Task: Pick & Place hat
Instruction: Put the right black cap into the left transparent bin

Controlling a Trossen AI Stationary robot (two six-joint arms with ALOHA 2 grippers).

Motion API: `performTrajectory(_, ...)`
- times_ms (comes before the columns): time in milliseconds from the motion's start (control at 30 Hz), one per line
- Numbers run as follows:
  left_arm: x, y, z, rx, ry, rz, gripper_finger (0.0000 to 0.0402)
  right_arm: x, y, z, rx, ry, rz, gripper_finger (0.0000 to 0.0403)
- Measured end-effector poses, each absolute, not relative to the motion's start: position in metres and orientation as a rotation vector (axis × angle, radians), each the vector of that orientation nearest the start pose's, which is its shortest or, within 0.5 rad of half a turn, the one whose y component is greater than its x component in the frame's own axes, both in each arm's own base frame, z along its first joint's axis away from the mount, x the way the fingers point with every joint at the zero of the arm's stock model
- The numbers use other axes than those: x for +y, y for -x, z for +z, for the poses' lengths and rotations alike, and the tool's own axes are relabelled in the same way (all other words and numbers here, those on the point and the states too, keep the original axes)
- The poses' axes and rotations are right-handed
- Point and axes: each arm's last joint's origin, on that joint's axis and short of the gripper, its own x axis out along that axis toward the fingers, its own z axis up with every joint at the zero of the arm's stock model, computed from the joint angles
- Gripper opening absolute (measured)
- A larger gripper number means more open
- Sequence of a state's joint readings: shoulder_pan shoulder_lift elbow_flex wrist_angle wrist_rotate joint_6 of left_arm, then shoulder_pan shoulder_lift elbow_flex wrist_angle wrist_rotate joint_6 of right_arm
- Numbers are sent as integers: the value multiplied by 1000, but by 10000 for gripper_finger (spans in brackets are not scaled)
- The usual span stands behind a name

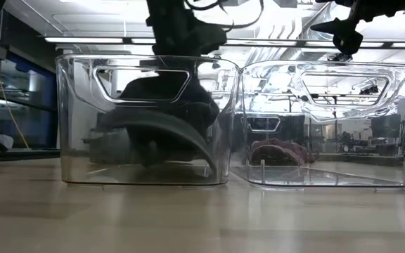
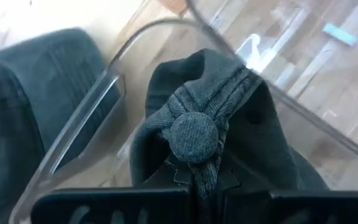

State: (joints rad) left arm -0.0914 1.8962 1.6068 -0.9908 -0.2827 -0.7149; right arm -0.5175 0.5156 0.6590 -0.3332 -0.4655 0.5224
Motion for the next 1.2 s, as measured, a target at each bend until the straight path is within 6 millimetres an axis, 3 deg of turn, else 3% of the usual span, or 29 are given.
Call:
performTrajectory(133,-27,-377,241,1170,383,629,0,-46,-107,310,150,-605,-98,245)
performTrajectory(533,-28,-383,242,1125,376,581,13,-47,-108,310,147,-602,-116,245)
performTrajectory(933,-28,-383,242,1133,389,578,182,-47,-107,308,170,-614,-122,245)
performTrajectory(1200,-29,-384,271,1133,405,560,267,-47,-107,308,170,-614,-122,245)
